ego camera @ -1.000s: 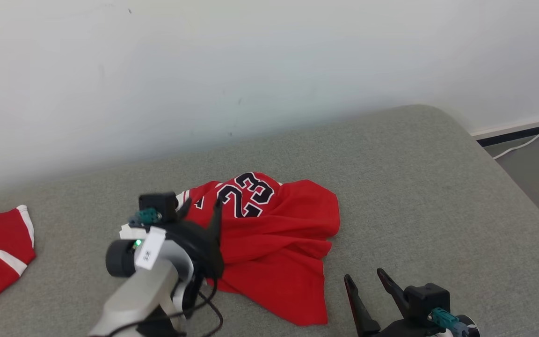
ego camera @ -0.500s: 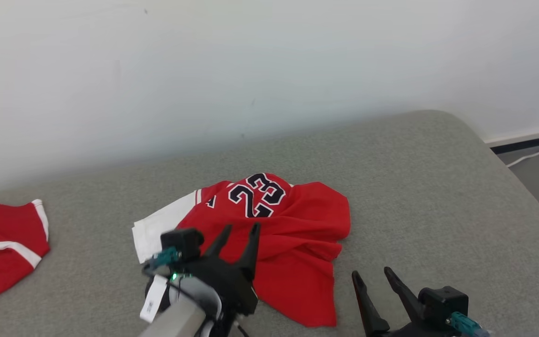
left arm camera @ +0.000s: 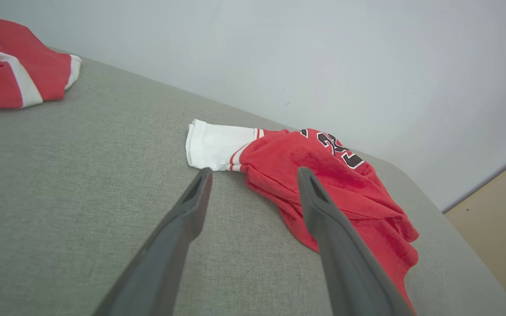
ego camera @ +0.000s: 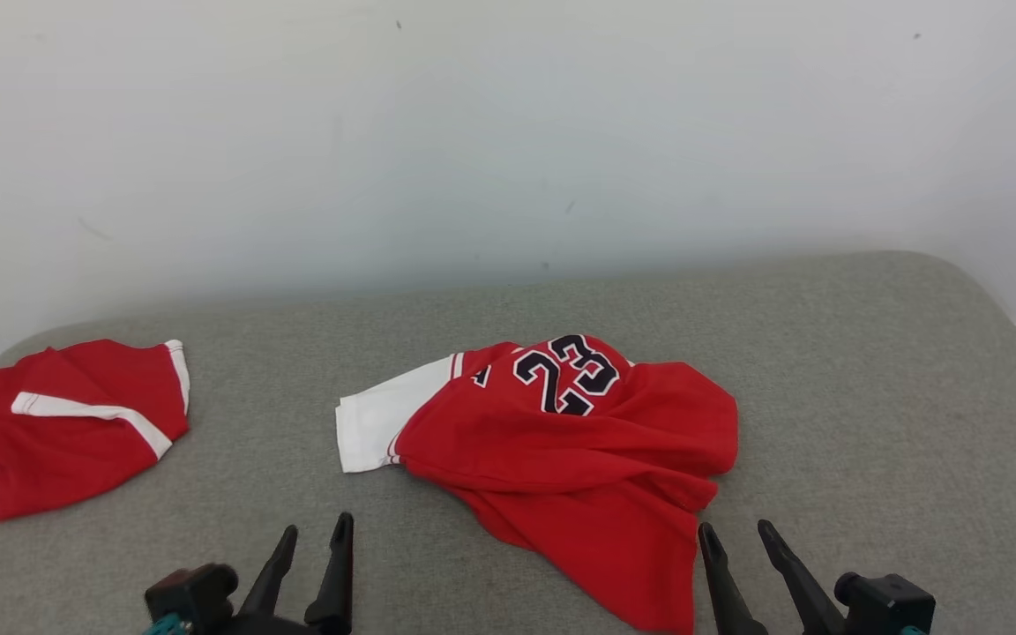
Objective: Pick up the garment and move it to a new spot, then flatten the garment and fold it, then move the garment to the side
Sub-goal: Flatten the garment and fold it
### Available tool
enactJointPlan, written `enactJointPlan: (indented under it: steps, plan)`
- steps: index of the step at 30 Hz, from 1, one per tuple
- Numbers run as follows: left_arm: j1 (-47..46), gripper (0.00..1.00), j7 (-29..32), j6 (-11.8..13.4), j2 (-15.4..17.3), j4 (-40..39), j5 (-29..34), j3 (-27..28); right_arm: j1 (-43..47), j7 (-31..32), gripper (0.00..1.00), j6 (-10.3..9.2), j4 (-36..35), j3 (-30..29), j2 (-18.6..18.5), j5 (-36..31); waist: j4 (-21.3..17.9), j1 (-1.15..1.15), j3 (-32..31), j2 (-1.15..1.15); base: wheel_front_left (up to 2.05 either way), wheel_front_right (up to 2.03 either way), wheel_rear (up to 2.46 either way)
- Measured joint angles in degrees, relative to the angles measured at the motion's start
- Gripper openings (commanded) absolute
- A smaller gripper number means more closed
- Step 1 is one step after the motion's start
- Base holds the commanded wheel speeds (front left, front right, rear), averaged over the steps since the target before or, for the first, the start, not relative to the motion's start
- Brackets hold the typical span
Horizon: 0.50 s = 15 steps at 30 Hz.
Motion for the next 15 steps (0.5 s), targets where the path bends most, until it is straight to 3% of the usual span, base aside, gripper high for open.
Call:
enactJointPlan:
  steps: [4, 10, 15]
  plan:
    - [4.97, 1.00, 0.00, 0.00, 1.93, -3.74, 2.32, 3.42, 0.99, -1.35, 1.00, 0.00, 0.31, -1.31, 0.00, 0.53, 2.36, 0.00, -0.42, 0.00, 0.00, 0.00, 0.00]
    - [10.34, 1.00, -0.01, -0.01, 2.27, -6.65, 5.95, 11.65, 1.46, -1.79, 1.00, -0.15, 1.00, -2.93, -0.74, 0.65, 5.60, 0.00, -0.92, 0.00, 0.00, 0.00, 0.00]
    - [13.99, 1.00, 0.00, -0.01, 3.46, -8.37, 7.28, 13.40, 2.04, -1.14, 1.00, -0.52, 2.09, -3.23, -1.34, 0.69, 7.61, 0.00, -1.15, 0.00, 0.00, 0.00, 0.00]
